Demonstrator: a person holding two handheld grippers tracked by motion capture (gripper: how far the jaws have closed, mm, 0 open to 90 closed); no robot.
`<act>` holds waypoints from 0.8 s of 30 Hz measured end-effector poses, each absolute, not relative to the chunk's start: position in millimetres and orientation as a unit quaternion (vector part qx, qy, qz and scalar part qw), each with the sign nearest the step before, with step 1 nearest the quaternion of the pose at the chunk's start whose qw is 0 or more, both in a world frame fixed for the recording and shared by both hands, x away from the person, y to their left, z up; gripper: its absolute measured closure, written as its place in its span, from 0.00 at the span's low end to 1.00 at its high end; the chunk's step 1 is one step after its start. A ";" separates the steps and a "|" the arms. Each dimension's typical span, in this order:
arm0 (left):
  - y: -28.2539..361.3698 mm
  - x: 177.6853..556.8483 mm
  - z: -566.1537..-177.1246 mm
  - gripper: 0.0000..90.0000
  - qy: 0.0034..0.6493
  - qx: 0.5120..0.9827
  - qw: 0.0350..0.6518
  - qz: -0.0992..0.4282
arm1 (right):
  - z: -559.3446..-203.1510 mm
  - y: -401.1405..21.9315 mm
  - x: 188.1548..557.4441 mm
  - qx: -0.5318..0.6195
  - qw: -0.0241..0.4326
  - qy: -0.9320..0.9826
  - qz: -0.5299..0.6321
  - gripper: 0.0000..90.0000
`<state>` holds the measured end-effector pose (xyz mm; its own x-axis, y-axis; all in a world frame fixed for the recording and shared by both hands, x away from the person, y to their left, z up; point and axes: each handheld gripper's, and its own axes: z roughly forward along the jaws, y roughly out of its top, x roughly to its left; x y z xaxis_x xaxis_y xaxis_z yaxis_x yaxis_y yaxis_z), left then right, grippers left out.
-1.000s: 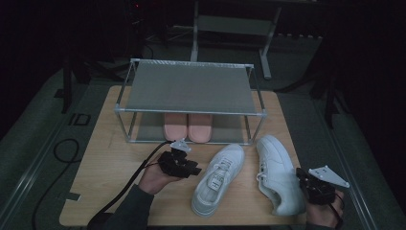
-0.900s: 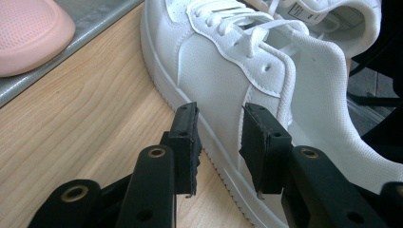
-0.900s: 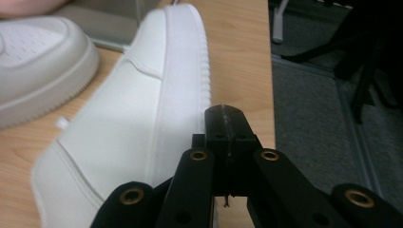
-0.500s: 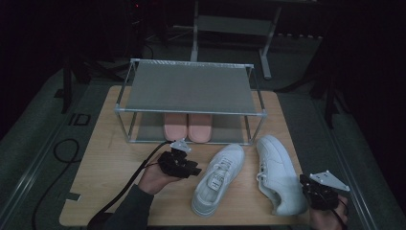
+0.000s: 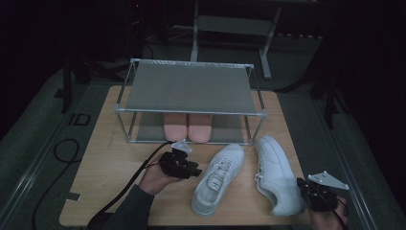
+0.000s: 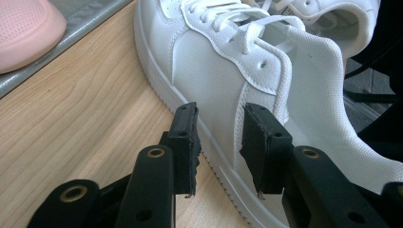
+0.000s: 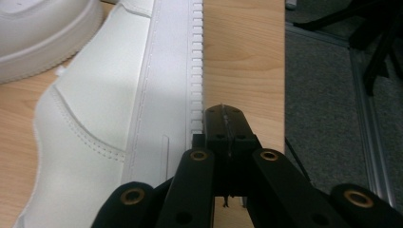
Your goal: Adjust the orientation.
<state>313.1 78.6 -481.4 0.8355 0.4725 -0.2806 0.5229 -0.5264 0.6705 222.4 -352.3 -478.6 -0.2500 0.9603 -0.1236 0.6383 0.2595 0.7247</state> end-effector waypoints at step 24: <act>77.6 313.1 -481.9 0.73 0.283 0.874 0.394 -0.037 | -481.1 -348.6 210.7 0.547 0.275 0.743 0.269 1.00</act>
